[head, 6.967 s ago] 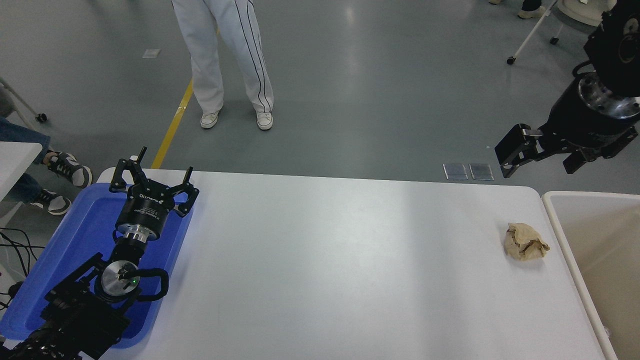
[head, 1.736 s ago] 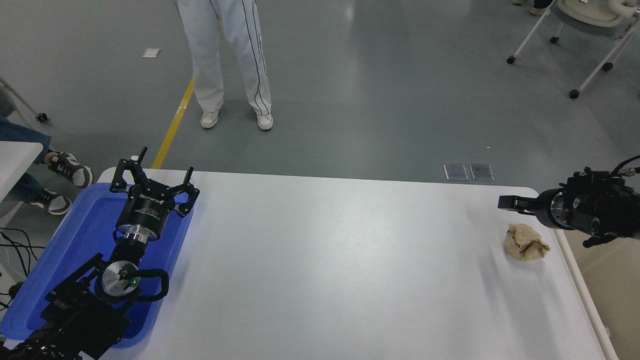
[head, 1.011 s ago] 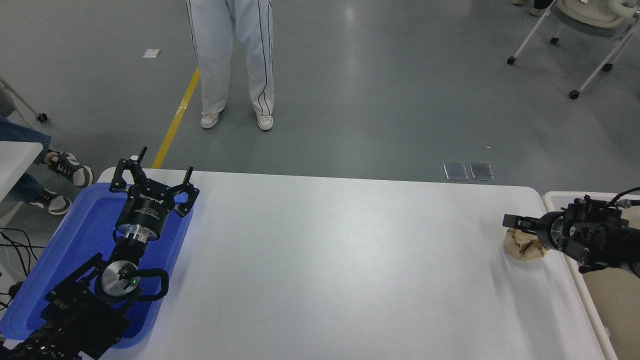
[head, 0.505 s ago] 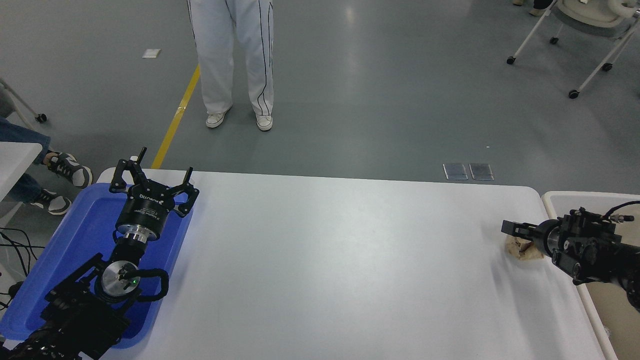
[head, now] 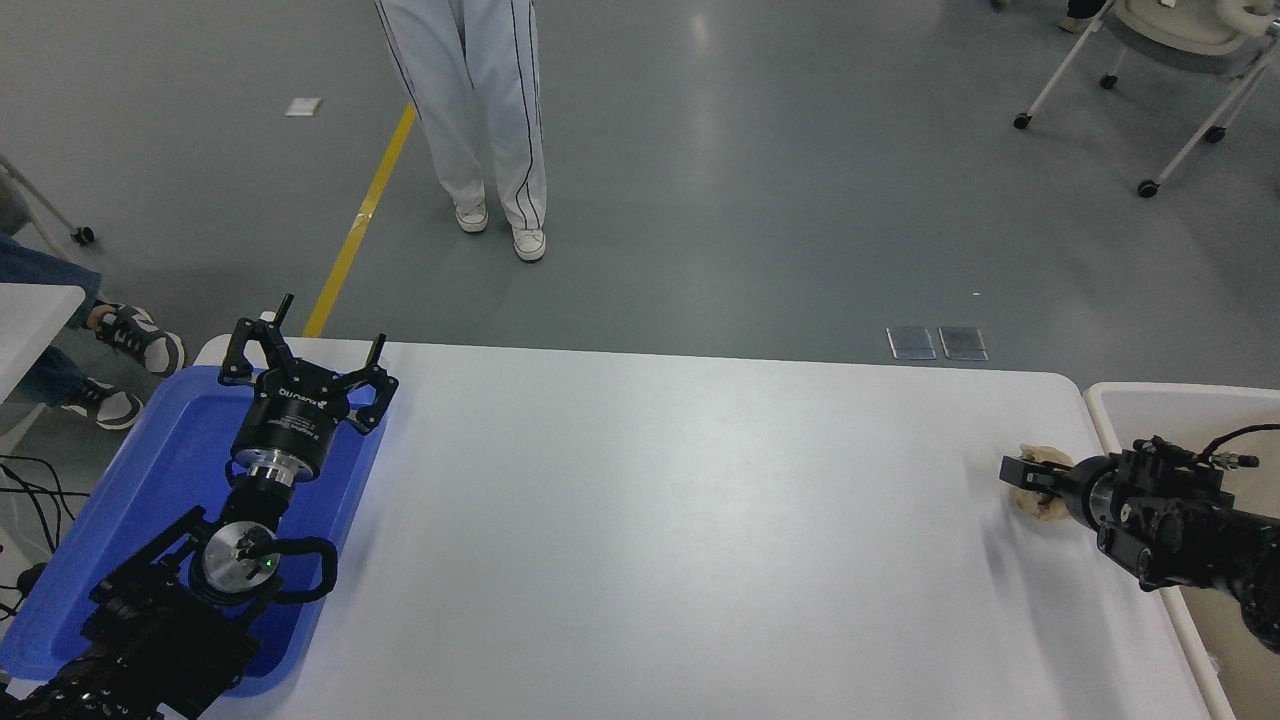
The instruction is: Pick up paper ball place in dustbin
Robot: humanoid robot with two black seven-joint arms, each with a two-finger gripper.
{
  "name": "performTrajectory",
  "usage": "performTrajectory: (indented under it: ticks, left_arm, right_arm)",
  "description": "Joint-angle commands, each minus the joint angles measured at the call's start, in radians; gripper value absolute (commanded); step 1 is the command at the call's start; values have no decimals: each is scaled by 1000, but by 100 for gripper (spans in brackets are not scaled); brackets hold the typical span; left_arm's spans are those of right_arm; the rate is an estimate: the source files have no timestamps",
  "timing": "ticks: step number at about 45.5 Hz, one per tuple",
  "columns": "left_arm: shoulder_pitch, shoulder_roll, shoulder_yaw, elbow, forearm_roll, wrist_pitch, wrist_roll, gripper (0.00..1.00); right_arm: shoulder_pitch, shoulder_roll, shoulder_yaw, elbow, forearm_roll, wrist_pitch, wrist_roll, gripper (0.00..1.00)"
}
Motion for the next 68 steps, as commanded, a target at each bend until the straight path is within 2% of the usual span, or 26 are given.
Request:
performTrajectory:
  ticks: [1,4,10,14,16,17,23,29,31,49,61,68]
  left_arm:
    - [1,0,1,0,0,0,2,100]
    - [1,0,0,0,0,0,0,100]
    - [1,0,1,0,0,0,2,100]
    - [1,0,0,0,0,-1,0,100]
    - [1,0,1,0,0,-1,0,100]
    - [1,0,0,0,0,0,0,100]
    - [1,0,0,0,0,-1,0,100]
    - [-1,0,0,0,0,0,0,100]
    - [-1,0,0,0,0,0,0,100]
    - [-1,0,0,0,0,-1,0,100]
    - [-1,0,0,0,0,0,2,100]
    - [-1,0,1,0,0,0,2,100]
  right_arm:
    - [-7,2,0,-1,3,-9,-1,97]
    - [-9,4,2,1,4,-9,-1,97]
    - [-15,4,35,4,4,-8,-1,88]
    - [-19,4,54,10,4,0,-1,77]
    - [-19,4,55,13,4,3,1,68]
    - [-19,5,60,13,6,-4,-1,61]
    - [-29,10,106,16,32,6,-1,52]
    - [-30,12,109,36,34,14,1,17]
    - [-30,12,109,42,34,15,1,1]
    - [14,-11,150,91,32,15,1,0]
    - [185,-142,80,326,17,41,1,0]
    - [417,-244,-40,596,27,110,4,0]
